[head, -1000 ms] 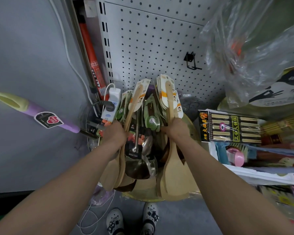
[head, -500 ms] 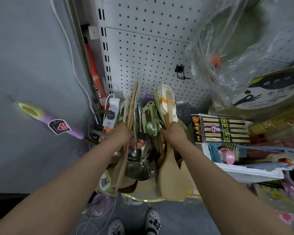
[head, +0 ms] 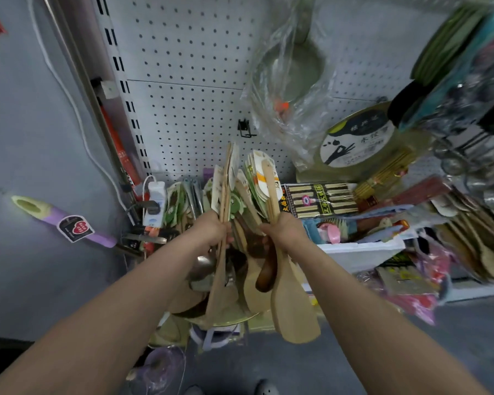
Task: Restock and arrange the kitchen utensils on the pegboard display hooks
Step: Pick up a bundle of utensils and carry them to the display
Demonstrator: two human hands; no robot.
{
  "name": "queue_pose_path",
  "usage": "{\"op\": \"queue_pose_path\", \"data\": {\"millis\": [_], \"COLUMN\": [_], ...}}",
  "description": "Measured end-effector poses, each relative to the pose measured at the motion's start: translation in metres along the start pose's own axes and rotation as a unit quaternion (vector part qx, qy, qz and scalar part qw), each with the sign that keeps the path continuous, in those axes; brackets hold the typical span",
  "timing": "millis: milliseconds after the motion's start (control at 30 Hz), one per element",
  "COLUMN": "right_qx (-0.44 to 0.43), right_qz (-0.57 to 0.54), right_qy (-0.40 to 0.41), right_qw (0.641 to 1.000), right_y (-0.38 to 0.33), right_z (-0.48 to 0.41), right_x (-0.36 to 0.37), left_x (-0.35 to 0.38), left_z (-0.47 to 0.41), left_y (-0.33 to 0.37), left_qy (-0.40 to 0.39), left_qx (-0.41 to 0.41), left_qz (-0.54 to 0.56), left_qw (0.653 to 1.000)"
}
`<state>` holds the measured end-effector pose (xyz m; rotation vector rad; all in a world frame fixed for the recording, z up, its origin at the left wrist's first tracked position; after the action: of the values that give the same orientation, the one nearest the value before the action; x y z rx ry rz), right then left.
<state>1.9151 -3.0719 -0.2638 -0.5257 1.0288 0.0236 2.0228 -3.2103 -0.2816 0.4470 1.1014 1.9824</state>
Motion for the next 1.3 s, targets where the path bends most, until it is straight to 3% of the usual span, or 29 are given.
{"op": "queue_pose_path", "data": {"millis": [400,767,967,1300], "right_qx": [0.06,0.134,0.197,0.29], "right_qz": [-0.078,-0.056,-0.099,-0.197], "right_qy": [0.045,0.141,0.202,0.265], "right_qw": [0.994,0.979,0.954,0.898], "right_y": [0.122,0.339,0.46,0.604], "right_z": [0.061,0.166,0.221,0.269], "right_x": [-0.082,-0.171,-0.222,-0.282], "left_x": [0.133,0.347,0.476,0.645], "left_z": [0.075,0.175,0.213,0.267], "left_y": [0.022,-0.003,-0.012,-0.005], "left_qy": [-0.087,-0.207,-0.272,-0.39], "left_qx": [0.005,0.012,0.097,0.072], "left_qz": [-0.027,-0.107,-0.157,-0.153], "left_qw": [0.996,0.972,0.944,0.905]}}
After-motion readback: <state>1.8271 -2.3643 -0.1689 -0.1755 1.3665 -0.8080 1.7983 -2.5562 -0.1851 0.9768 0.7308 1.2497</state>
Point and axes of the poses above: each hand's wrist, its own z-axis away from the middle knuckle, its own x-axis out of the palm, y = z × x, the point moved 4 cm from there along -z, towards the middle knuckle, and after that the axes turned 11 degrees about z, right-handed, at the moved point
